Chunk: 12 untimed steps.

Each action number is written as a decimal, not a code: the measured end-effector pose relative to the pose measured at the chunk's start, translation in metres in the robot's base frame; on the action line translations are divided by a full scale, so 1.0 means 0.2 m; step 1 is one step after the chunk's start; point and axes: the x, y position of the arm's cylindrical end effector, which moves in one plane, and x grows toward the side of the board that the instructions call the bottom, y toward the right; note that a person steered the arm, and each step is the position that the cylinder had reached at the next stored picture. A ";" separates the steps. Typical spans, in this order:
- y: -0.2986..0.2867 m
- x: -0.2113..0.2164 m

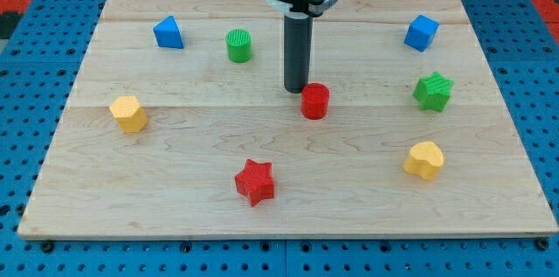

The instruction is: Move the red star towards up a bit

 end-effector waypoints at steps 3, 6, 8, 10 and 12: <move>-0.15 -0.27; -0.23 -0.44; -0.23 -0.44; -0.16 0.06; 0.02 0.56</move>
